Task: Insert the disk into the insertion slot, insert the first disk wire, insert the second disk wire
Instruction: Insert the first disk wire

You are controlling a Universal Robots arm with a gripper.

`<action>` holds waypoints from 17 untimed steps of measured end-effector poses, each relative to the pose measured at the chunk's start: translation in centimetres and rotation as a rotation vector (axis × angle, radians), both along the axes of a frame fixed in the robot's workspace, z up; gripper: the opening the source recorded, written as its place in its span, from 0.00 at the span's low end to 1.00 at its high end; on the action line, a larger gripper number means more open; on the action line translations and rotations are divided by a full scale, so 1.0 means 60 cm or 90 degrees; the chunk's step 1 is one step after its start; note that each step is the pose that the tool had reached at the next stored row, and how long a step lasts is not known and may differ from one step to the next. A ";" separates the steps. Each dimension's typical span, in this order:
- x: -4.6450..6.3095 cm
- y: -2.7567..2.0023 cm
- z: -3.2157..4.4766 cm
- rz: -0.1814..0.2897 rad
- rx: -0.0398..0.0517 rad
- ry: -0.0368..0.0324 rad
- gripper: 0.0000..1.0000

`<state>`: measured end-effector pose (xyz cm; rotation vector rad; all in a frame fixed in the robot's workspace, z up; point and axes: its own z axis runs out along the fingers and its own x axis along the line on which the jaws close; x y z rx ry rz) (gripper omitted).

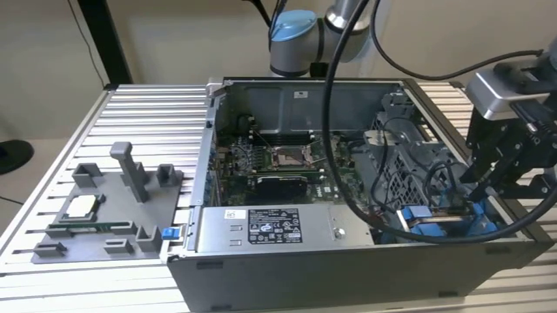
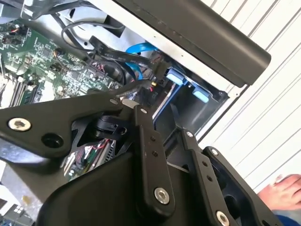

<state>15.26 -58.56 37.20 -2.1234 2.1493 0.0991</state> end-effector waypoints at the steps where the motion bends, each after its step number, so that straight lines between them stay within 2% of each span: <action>1: 0.000 0.0000 0.004 0.000 0.0000 0.0002 1.00; 3: 0.000 0.0000 0.008 0.000 -0.0001 0.0005 1.00; 9: 0.000 0.0000 0.008 0.000 -0.0001 0.0006 1.00; 11: 0.001 0.0000 0.008 0.000 -0.0002 0.0032 1.00; 14: 0.007 0.0000 0.008 0.000 -0.0001 0.0137 1.00; 17: 0.016 0.0000 0.008 0.000 -0.0001 0.0313 1.00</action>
